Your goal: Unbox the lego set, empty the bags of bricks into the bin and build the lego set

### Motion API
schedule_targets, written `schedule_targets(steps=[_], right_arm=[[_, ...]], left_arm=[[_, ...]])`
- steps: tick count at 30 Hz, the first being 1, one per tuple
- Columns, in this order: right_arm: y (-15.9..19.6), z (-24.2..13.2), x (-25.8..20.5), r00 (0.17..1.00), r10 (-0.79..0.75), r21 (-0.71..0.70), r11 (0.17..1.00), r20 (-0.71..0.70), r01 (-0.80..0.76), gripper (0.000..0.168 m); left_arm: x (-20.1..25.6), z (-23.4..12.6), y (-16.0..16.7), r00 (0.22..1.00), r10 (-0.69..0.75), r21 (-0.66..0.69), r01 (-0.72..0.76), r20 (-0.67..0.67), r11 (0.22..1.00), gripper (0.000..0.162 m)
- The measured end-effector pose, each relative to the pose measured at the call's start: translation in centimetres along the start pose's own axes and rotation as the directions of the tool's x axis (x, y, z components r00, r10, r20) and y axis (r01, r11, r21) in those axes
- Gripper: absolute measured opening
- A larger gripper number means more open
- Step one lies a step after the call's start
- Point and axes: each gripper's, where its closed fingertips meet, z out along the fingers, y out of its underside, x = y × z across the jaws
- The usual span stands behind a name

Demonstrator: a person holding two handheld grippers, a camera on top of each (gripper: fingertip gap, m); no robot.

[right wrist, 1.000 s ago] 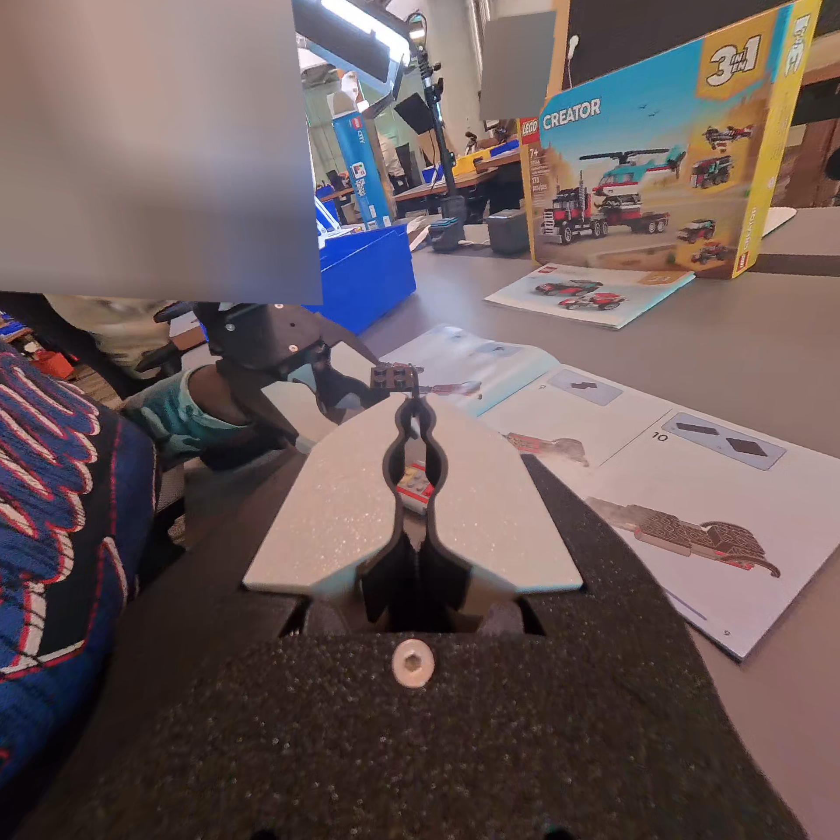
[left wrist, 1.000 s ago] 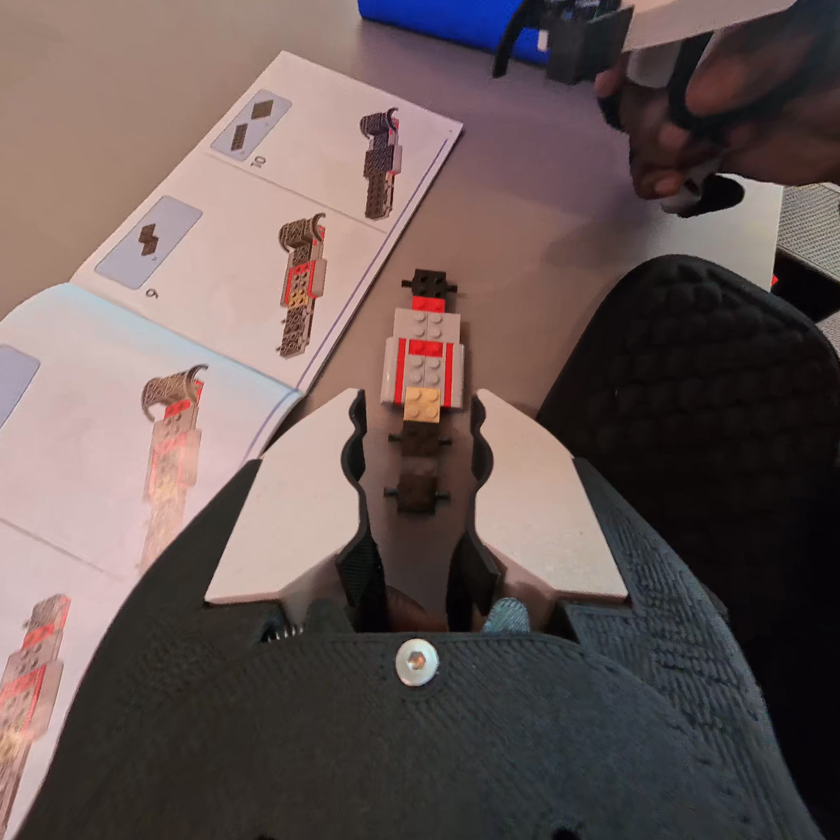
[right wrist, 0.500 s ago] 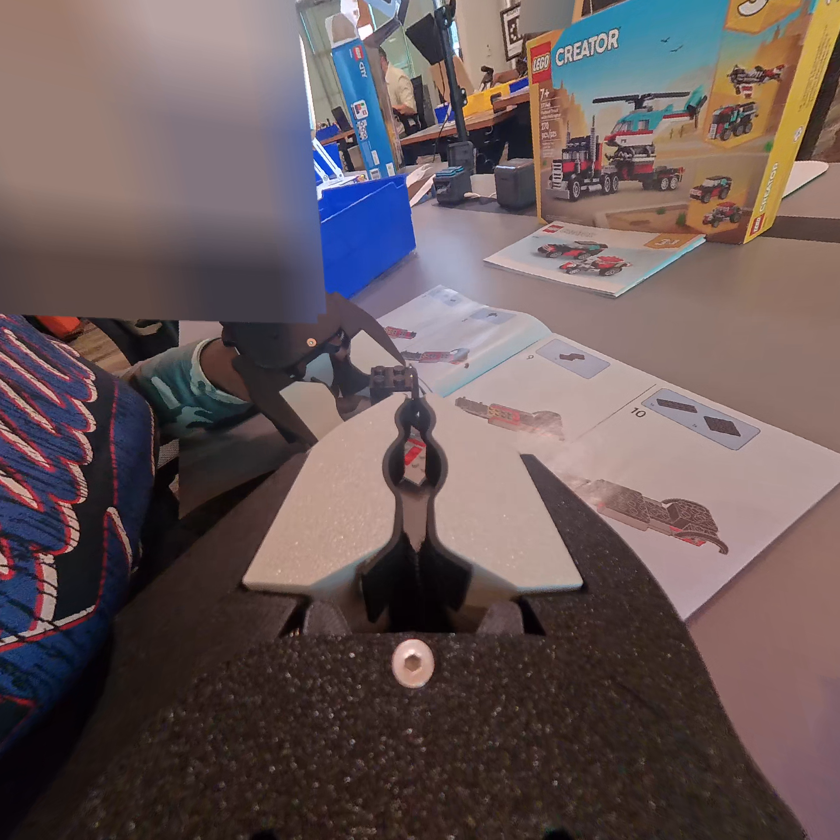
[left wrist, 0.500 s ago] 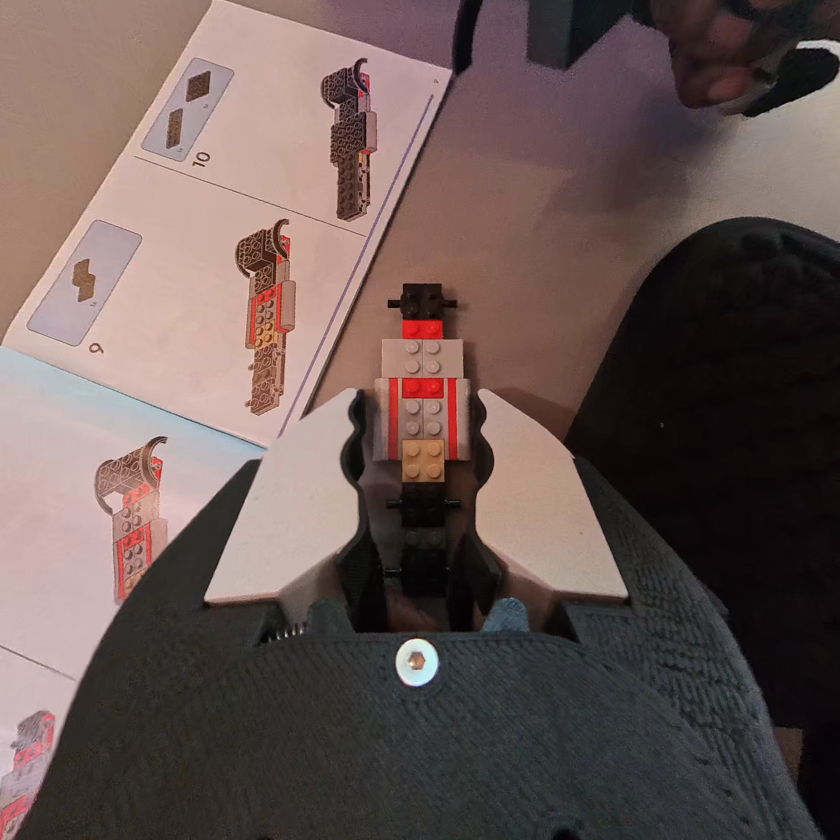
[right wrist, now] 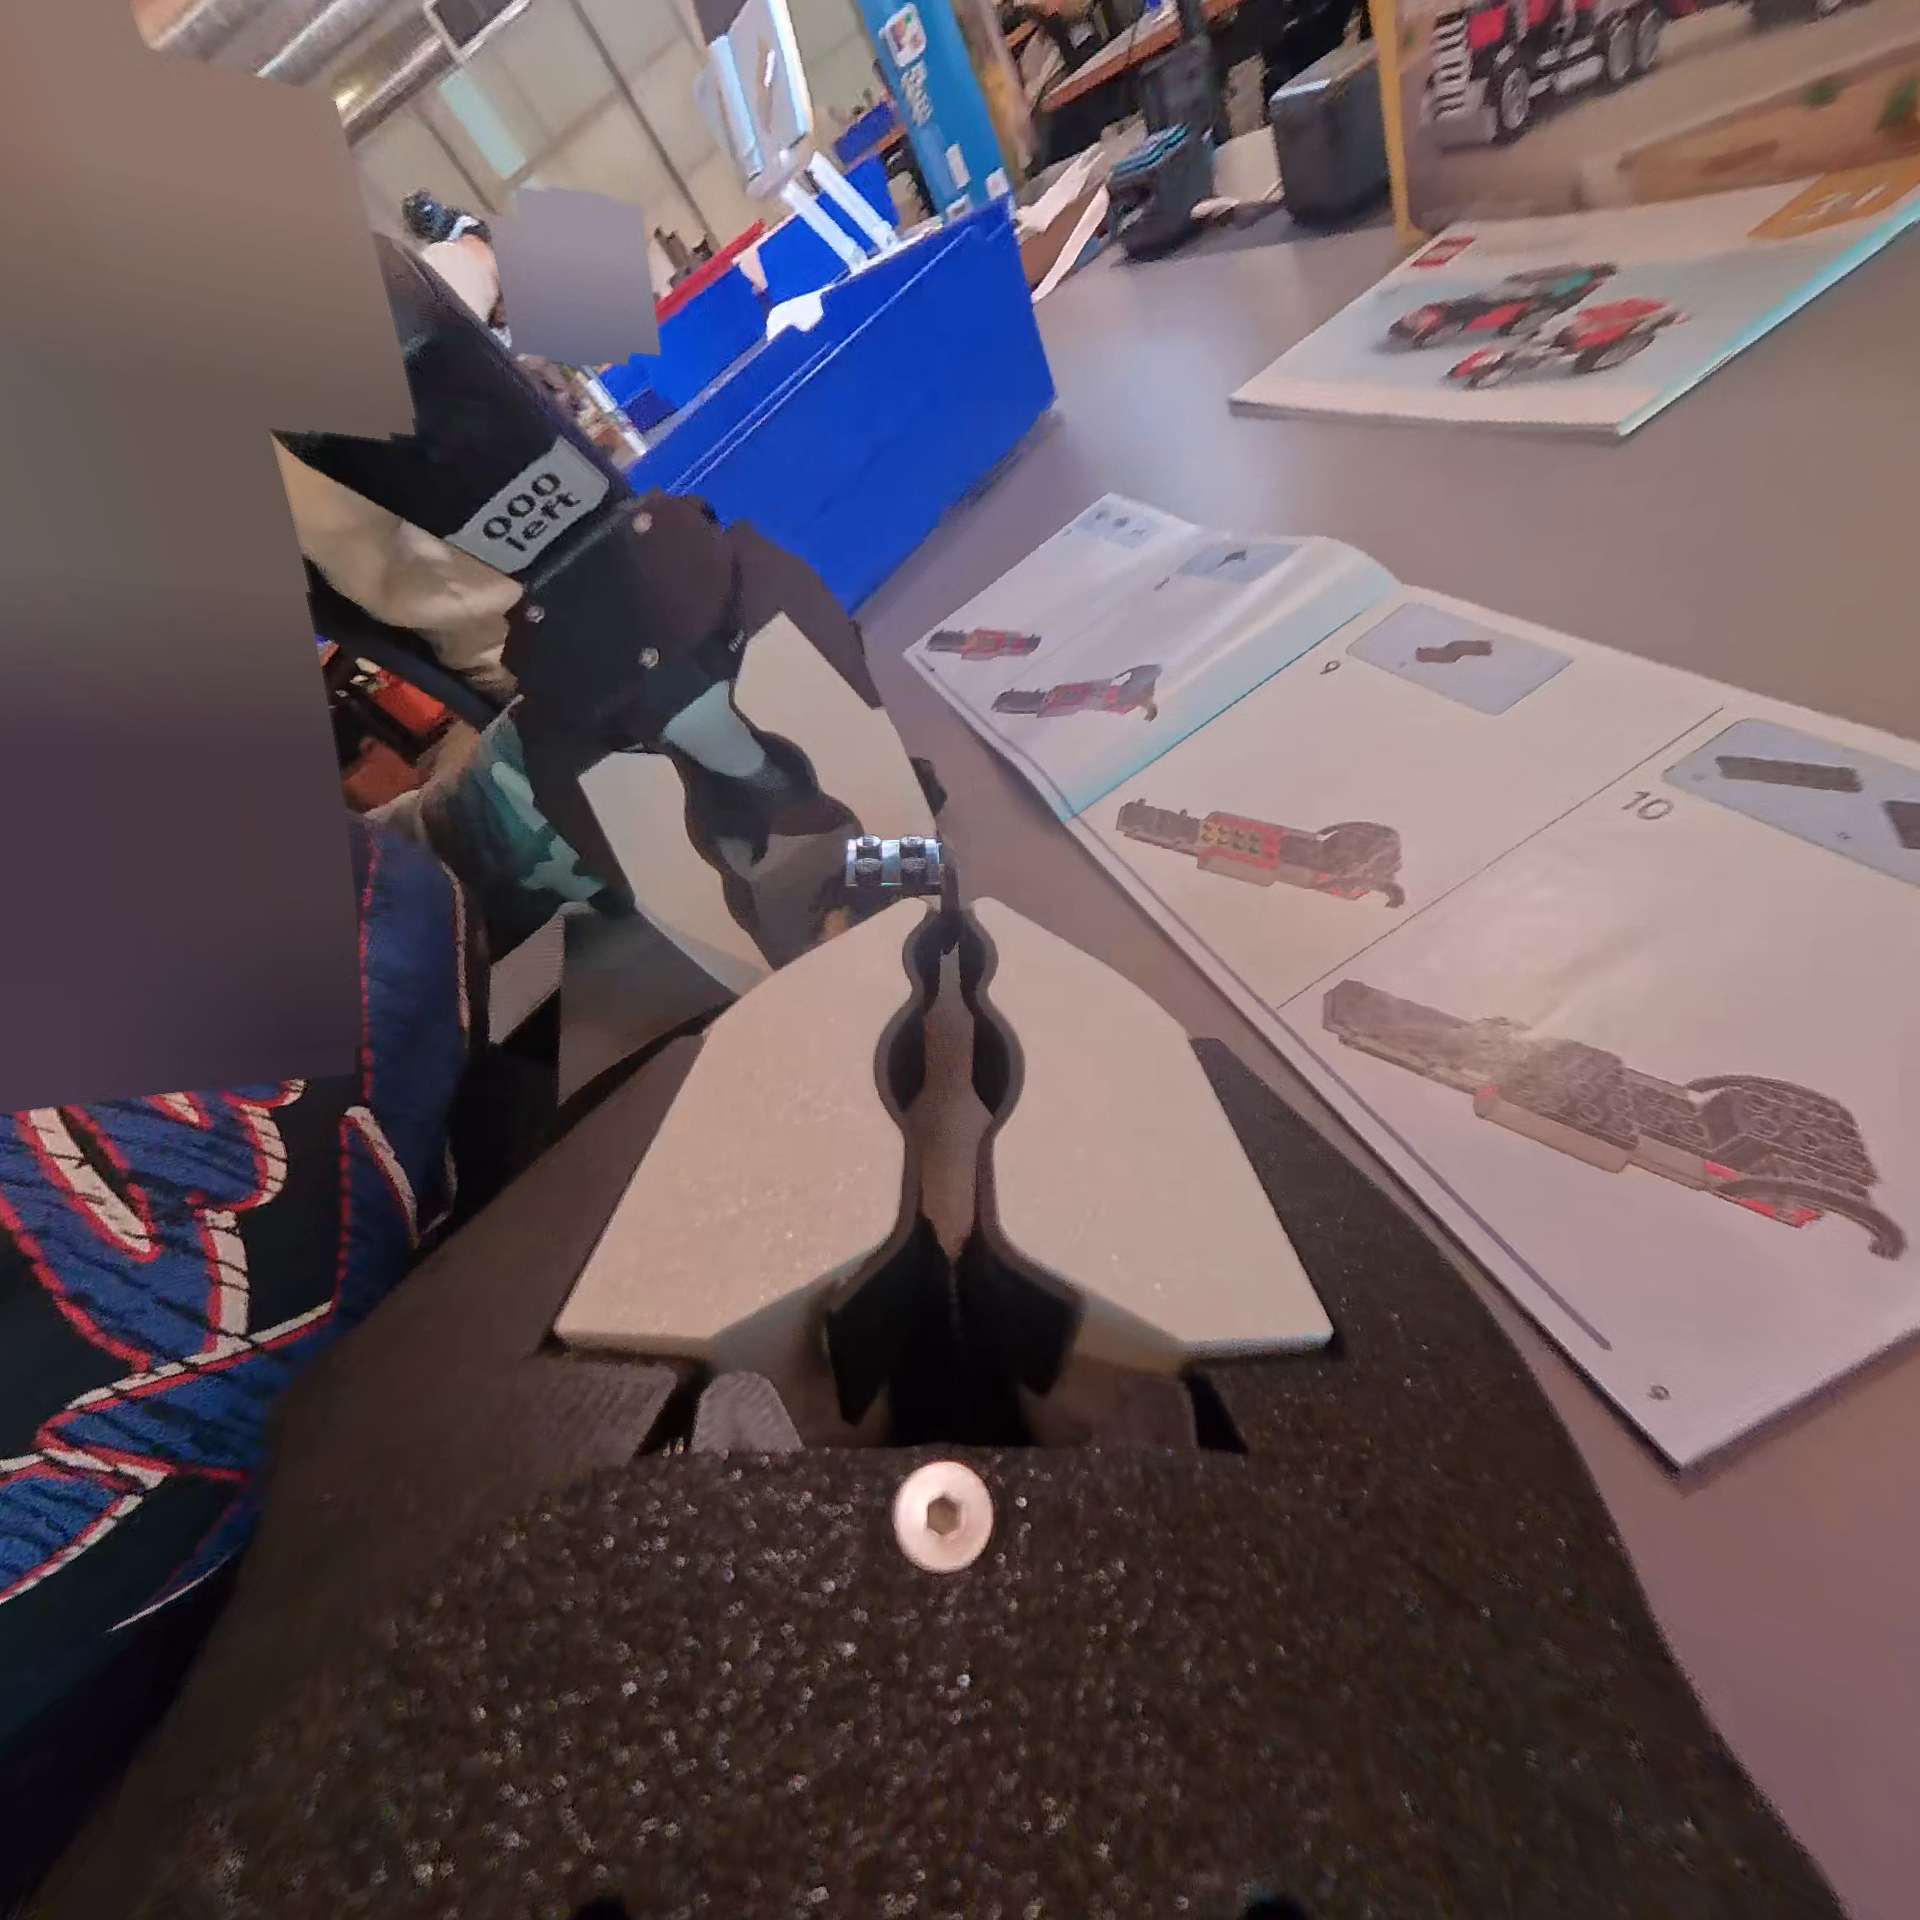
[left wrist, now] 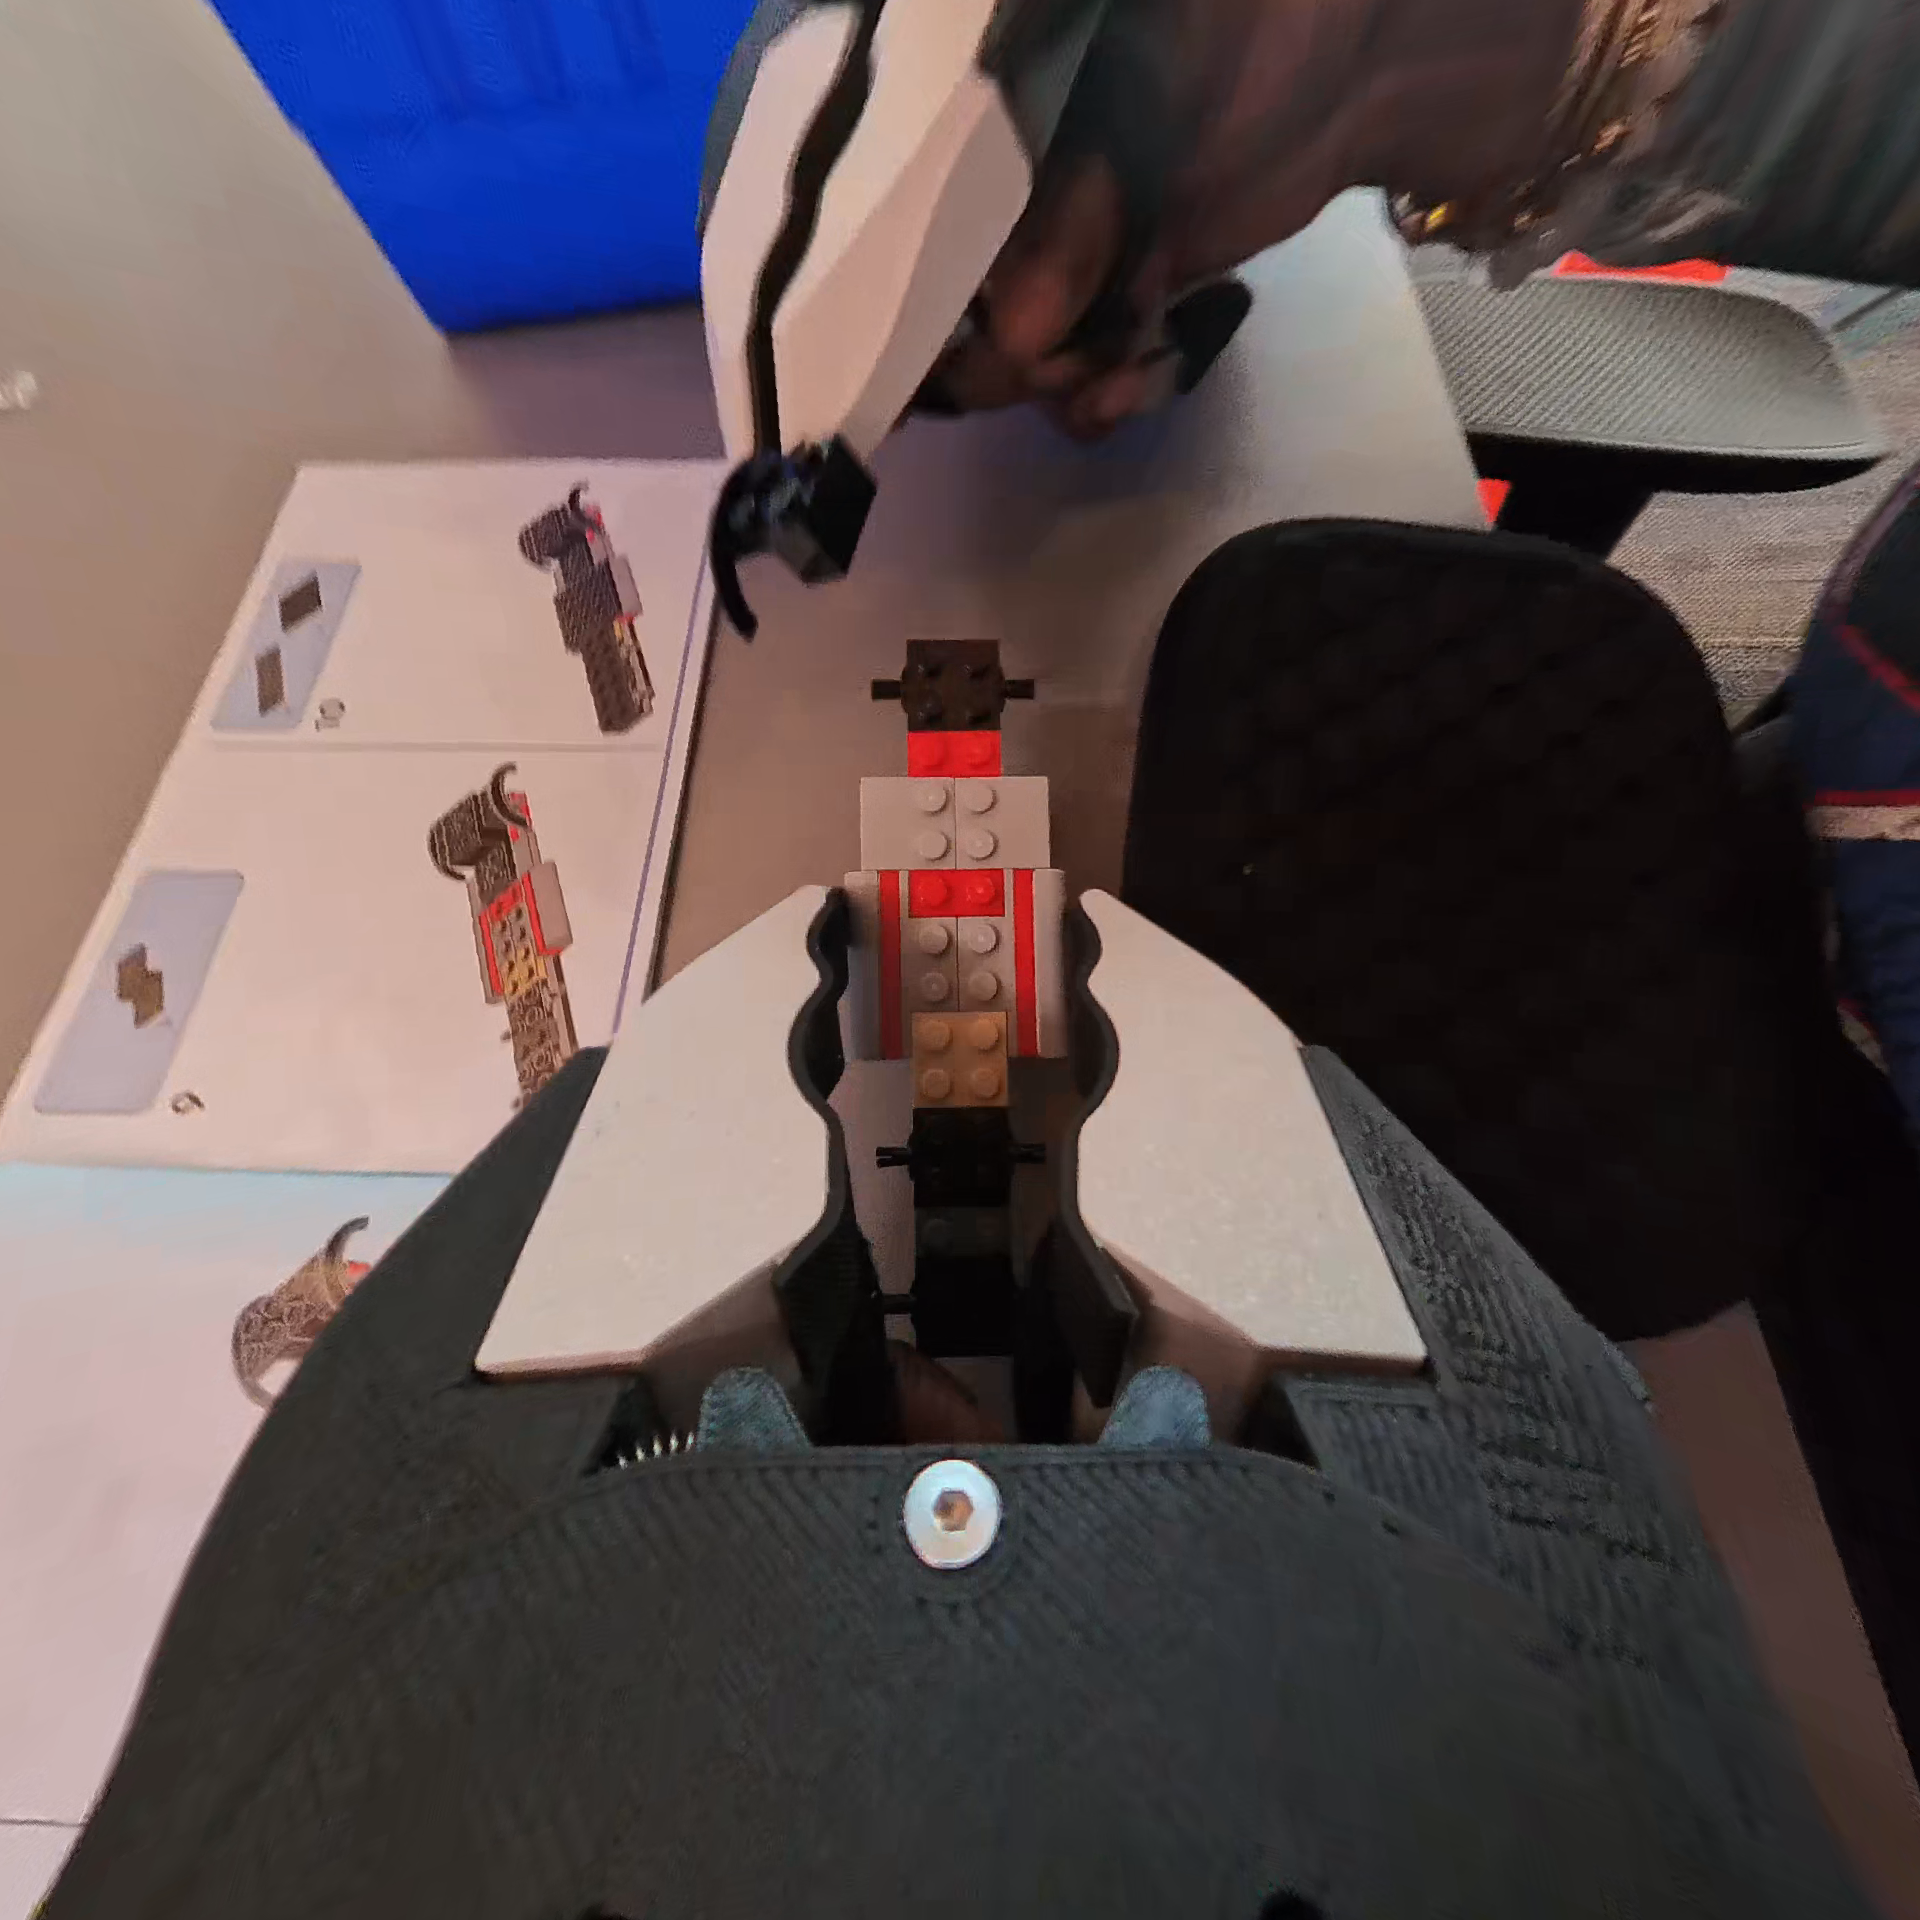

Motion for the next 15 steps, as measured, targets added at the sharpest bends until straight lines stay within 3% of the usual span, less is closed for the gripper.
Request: schedule_targets(steps=[3,8,15], right_arm=[[0.0,0.4,-0.5,0.999,-0.013,-0.026,1.000,0.037,0.014,0.003],[-0.3,0.6,-1.1,0.995,-0.091,-0.076,0.993,0.033,0.093,0.003],[-0.2,1.0,-2.8,0.939,-0.334,-0.081,0.937,0.081,0.340,0.003]], left_arm=[[0.3,-0.8,-0.9,0.999,0.049,0.041,-0.049,0.002,0.998,0.040],[0.3,-1.5,-0.8,0.996,0.080,-0.007,-0.080,0.030,0.997,0.040],[1.1,-2.3,-1.6,0.998,0.048,0.022,-0.047,-0.037,0.999,0.040]])
